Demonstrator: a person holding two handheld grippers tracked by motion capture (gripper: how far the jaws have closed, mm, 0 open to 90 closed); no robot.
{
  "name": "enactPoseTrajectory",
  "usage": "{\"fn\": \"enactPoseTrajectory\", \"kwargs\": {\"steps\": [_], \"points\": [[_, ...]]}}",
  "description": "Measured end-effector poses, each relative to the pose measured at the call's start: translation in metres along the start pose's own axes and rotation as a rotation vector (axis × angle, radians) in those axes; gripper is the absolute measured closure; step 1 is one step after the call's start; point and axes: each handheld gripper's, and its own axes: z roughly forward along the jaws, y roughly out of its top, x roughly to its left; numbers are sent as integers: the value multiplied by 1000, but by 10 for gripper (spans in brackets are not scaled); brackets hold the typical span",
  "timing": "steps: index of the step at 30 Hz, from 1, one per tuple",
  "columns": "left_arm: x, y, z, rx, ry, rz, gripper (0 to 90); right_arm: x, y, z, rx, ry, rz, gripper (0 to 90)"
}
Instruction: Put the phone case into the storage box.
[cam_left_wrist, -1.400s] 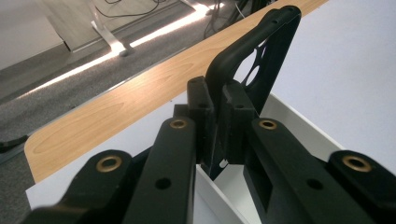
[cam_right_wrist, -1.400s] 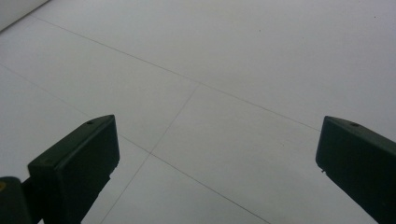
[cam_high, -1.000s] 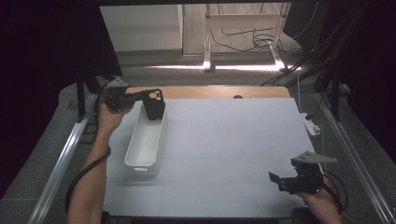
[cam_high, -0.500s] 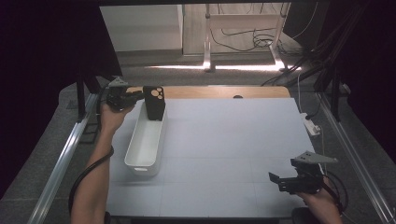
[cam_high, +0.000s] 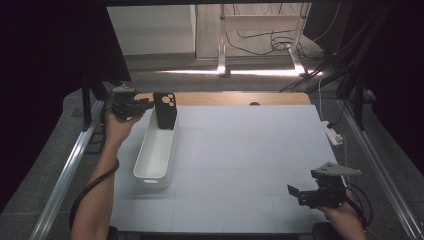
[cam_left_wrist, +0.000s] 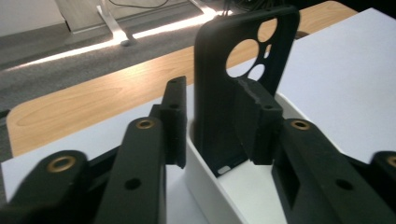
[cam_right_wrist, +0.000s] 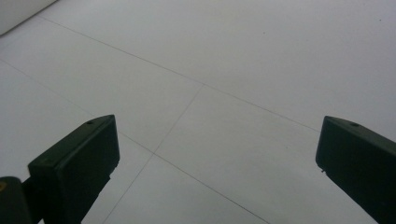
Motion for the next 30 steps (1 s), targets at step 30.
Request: {"fn": "enactPoseTrajectory", "kwargs": {"steps": [30], "points": [[-25,-5,-14,20,-31,-19,353,-1,0,-1,-8,5,5,0]]}}
